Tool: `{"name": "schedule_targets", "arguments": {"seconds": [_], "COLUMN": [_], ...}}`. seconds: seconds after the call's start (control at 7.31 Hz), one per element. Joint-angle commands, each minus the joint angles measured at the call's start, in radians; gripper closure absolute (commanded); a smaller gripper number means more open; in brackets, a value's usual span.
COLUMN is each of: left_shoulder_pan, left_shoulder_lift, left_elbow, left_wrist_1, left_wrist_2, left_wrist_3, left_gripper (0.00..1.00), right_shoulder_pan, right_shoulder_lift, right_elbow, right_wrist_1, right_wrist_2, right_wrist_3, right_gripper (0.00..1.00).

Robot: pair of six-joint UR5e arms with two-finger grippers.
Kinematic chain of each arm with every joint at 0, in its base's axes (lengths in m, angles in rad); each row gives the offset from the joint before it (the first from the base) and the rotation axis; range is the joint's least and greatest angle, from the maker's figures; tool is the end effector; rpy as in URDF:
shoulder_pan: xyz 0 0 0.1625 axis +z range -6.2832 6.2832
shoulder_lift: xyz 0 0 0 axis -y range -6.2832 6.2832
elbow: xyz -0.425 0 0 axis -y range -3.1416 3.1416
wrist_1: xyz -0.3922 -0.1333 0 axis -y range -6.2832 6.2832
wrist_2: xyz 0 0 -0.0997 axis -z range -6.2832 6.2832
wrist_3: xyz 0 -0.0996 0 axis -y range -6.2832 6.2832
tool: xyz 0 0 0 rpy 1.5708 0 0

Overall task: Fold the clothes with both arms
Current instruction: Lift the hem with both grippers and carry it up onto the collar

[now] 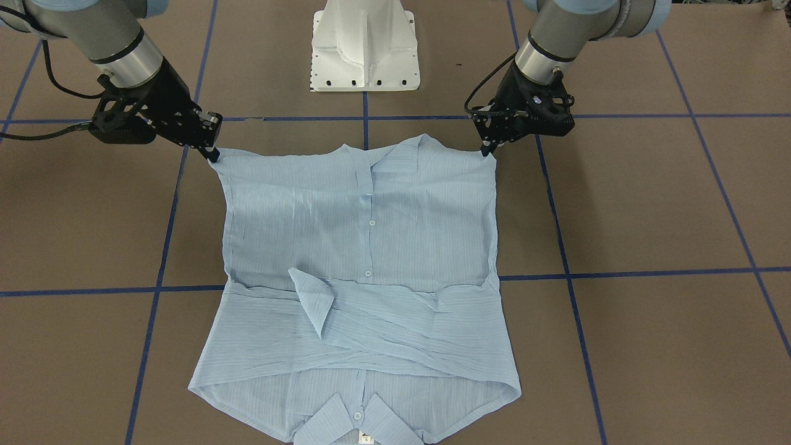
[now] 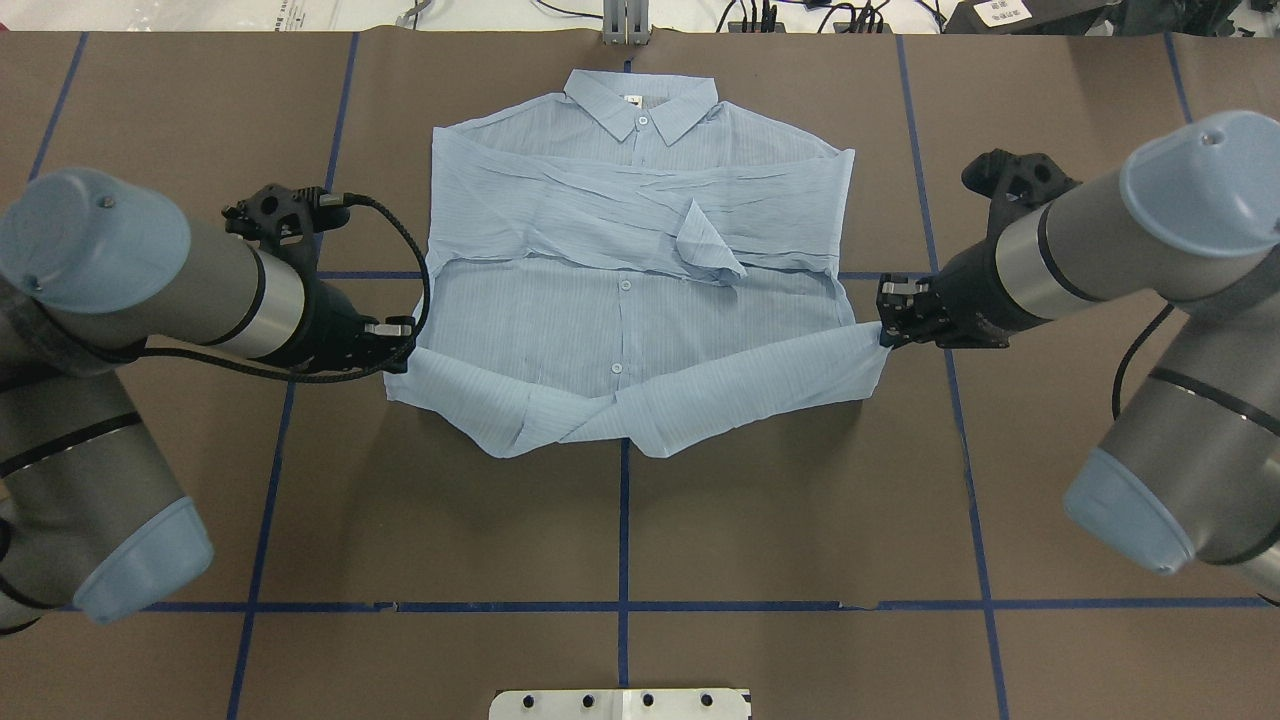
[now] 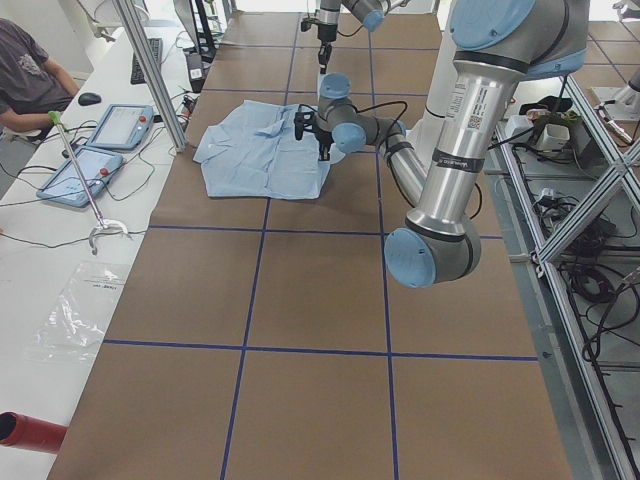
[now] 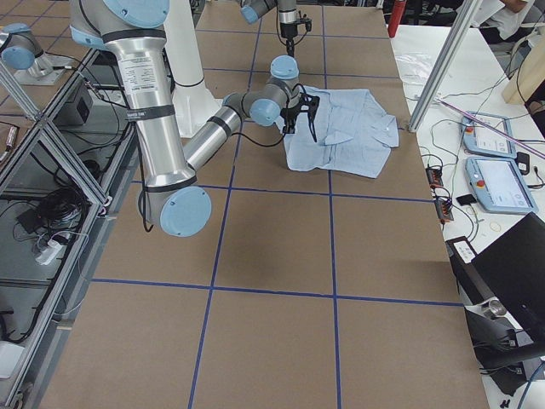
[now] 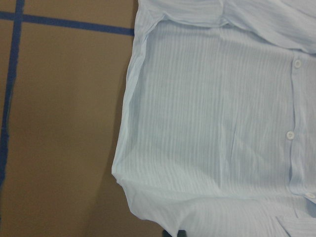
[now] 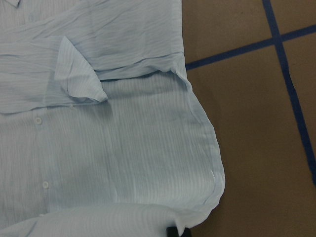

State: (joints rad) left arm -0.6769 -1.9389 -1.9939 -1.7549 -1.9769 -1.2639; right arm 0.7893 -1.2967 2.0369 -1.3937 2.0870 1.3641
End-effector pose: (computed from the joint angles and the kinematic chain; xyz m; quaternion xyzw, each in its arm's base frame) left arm 0.3779 -0.4242 0.2489 0.0597 0.4887 -0.0663 0.8679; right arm -0.3164 -0.4383 0.2806 0.0034 -0.4854 0.1407 0.8629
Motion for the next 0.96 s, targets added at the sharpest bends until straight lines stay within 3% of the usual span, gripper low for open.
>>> {"name": "schedule_targets", "arguments": {"seconds": [0.0, 0.14, 0.55, 0.82], "left_shoulder_pan": [-0.105, -0.168, -0.222, -0.224], "left_shoulder_lift": [-0.109, -0.139, -0.328, -0.386], "left_elbow": [0.166, 0.244, 0.6, 0.74], "left_wrist_1": [-0.027, -0.064, -0.248, -0.339], "left_wrist_2": [-0.002, -0.003, -0.004, -0.002], "left_wrist_3": [0.006, 0.038, 0.029, 0.027], "left_gripper": [1.0, 1.0, 1.0, 1.0], "right_shoulder_pan": [0.108, 0.148, 0.22, 0.234], "right_shoulder_lift": [0.1, 0.135, 0.324, 0.455], "right_elbow": [-0.122, -0.191, -0.525, -0.709], "right_wrist_1": [-0.004, -0.004, 0.001, 0.008], "right_wrist_2": [0.024, 0.024, 0.024, 0.022], "right_wrist_3": [-0.07, -0.103, -0.224, -0.256], "right_gripper": [1.0, 1.0, 1.0, 1.0]}}
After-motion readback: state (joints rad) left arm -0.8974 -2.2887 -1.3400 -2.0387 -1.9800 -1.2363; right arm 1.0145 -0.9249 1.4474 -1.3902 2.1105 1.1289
